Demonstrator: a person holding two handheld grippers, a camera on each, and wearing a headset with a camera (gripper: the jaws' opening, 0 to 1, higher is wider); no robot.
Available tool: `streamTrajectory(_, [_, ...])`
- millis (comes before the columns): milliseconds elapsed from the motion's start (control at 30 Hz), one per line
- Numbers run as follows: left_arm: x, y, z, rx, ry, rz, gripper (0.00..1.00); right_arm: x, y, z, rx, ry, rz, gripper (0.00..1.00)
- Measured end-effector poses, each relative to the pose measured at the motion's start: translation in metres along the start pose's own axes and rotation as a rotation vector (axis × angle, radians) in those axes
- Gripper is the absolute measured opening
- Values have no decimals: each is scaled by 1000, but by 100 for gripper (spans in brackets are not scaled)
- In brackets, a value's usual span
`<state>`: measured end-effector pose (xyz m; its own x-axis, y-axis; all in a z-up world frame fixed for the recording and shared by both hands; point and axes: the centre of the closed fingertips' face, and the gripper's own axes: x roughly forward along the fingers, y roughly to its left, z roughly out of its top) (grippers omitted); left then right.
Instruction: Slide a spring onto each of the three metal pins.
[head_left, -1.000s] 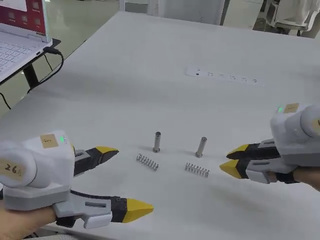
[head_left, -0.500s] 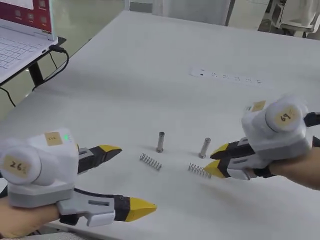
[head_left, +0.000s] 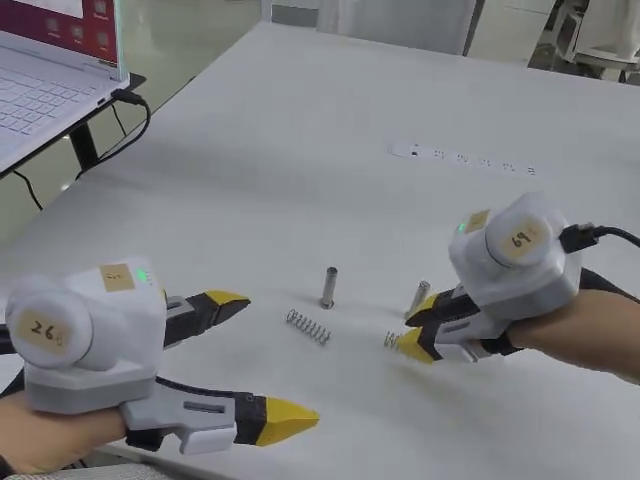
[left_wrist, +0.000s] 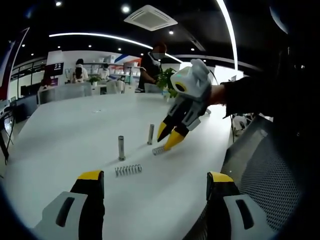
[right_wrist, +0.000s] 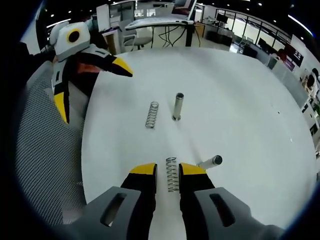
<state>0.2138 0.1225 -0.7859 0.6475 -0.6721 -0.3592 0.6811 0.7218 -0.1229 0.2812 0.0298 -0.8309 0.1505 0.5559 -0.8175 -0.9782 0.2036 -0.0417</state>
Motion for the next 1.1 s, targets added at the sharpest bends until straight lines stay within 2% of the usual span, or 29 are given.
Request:
streamTrajectory(600, [-1,1,1,-10,-10,3,81,22,-3,-3,-45,97,12,14])
streamTrajectory(900, [-1,2,2,-16,-19,7,81,26,-4,-7,-84,148,13,12])
streamTrajectory(1100, [-1,3,3,-18,-24,10,81,27,-5,-8,-96,164,15,12])
